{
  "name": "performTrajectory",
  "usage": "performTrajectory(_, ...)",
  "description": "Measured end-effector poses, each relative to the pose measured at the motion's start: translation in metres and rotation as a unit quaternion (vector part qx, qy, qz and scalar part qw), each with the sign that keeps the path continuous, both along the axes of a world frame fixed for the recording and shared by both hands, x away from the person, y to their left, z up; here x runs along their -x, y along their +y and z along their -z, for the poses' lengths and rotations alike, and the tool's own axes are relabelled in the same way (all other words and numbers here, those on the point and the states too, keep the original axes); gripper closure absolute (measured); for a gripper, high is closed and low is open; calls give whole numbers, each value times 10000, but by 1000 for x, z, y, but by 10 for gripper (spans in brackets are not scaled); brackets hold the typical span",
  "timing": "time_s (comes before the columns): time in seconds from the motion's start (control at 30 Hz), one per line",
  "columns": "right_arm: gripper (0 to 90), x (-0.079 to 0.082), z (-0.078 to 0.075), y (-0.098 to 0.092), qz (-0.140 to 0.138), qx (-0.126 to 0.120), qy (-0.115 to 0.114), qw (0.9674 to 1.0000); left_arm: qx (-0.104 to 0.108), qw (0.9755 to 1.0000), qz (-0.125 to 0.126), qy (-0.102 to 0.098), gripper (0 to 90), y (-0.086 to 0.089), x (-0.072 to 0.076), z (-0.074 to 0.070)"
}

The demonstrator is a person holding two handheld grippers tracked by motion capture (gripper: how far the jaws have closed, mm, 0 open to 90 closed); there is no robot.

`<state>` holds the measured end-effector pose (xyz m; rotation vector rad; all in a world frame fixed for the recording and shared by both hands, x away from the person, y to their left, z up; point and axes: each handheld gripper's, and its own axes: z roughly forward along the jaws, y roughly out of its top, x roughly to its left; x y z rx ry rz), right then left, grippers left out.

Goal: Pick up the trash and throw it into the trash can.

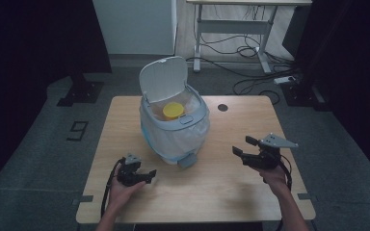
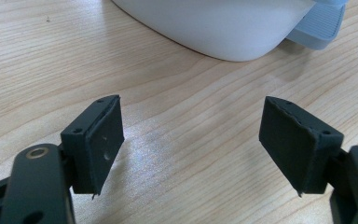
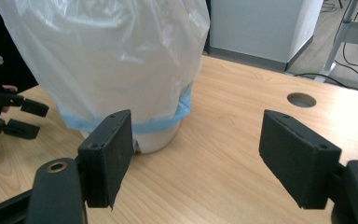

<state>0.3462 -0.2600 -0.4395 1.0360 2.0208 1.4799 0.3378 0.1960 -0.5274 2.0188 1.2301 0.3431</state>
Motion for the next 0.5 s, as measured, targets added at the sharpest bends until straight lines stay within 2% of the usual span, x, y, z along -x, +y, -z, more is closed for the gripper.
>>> performTrajectory(0.27,268,7,25,-4,55,6,181,9998,-13,10000,-6,-40,222,2,1,-1)
performTrajectory(0.5,283,11,37,-10,101,-31,249,9996,23,10000,-13,-90,222,1,2,-2)
